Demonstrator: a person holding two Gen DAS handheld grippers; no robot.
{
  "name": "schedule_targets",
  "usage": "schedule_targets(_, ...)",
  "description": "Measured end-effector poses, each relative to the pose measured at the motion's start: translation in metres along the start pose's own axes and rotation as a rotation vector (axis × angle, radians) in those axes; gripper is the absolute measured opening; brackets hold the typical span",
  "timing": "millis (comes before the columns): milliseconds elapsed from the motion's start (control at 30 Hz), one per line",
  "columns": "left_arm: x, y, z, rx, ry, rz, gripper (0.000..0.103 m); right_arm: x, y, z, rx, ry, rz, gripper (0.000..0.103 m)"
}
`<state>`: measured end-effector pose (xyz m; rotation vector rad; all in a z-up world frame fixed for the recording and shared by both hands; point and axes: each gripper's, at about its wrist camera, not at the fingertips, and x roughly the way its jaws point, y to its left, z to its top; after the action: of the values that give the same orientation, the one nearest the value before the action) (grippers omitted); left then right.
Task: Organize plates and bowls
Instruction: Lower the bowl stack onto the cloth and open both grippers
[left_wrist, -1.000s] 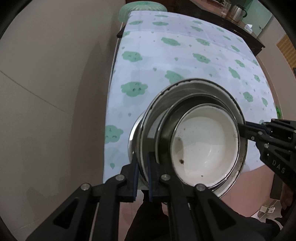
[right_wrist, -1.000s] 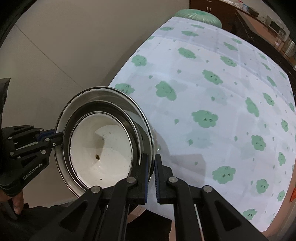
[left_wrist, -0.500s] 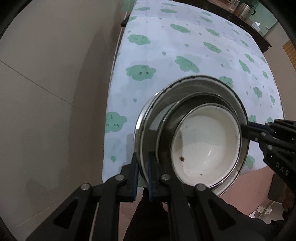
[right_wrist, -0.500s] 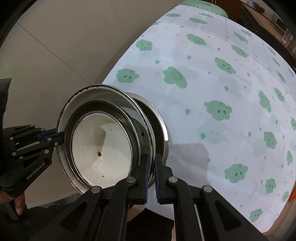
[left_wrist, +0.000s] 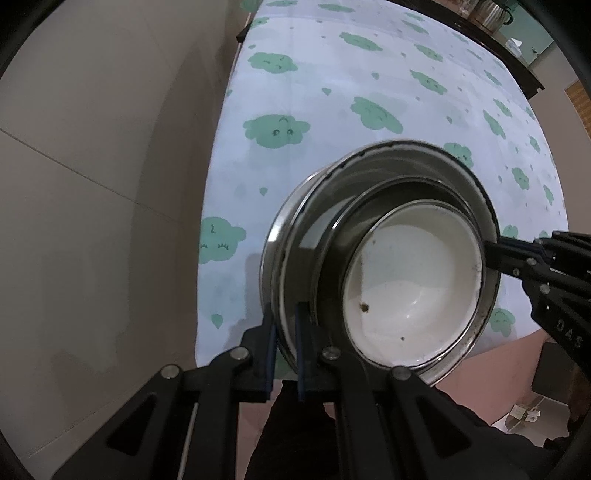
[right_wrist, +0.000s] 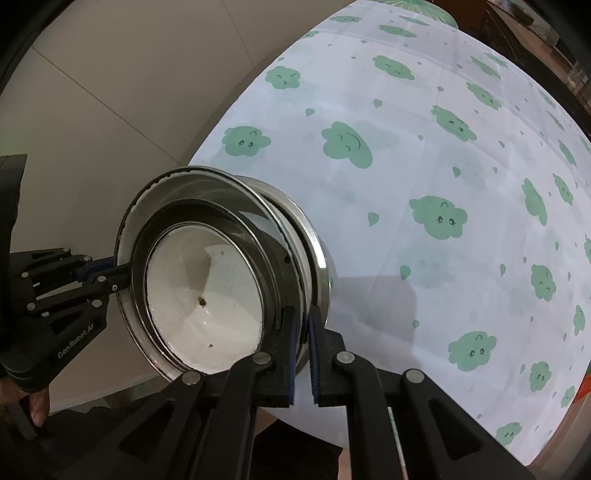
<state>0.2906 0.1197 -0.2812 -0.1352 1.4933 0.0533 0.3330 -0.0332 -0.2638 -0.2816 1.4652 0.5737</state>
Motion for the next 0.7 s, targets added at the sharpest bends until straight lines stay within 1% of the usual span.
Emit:
schedule_targets(100, 0.000, 0.002, 0.000, 0.001, -0.001, -0.013, 0.003, 0.001, 0.002, 0.001, -0.006, 0.002, -0.011, 0.008)
schedule_targets(267, -0.006, 0.005, 0.000, 0.011, -0.020, -0.040, 0.004, 0.001, 0.000, 0.001, 0.037, -0.006, -0.008, 0.009)
schedule_targets(300, -0.010, 0.005, -0.002, 0.028, -0.036, -0.039, 0.004, -0.001, 0.001, 0.000, 0.046, -0.012, -0.017, 0.009)
schedule_targets(333, -0.012, 0.004, -0.002, 0.039, -0.046, -0.035, 0.008, -0.003, 0.003, -0.001, 0.051, -0.022, -0.034, 0.009)
schedule_targets(400, -0.016, 0.005, -0.005, 0.061, -0.063, -0.039, 0.008, -0.007, 0.006, -0.004, 0.059, -0.037, -0.059, 0.010)
schedule_targets(433, -0.019, 0.007, -0.008, 0.073, -0.073, -0.045, 0.010, -0.010, 0.007, -0.005, 0.068, -0.045, -0.069, 0.010)
schedule_targets(467, -0.021, 0.009, -0.009, 0.080, -0.079, -0.047, 0.013, -0.015, 0.009, -0.009, 0.090, -0.067, -0.079, 0.012)
schedule_targets(533, -0.030, 0.013, -0.014, 0.093, -0.110, -0.060, 0.035, -0.023, 0.011, -0.013, 0.118, -0.096, -0.081, 0.015)
schedule_targets(600, -0.038, 0.015, -0.018, 0.111, -0.150, -0.048, 0.044, -0.034, 0.018, -0.020, 0.140, -0.133, -0.110, 0.018)
schedule_targets(700, -0.050, 0.019, -0.024, 0.133, -0.180, -0.062, 0.044, -0.048, 0.030, -0.035, 0.171, -0.182, -0.119, 0.020)
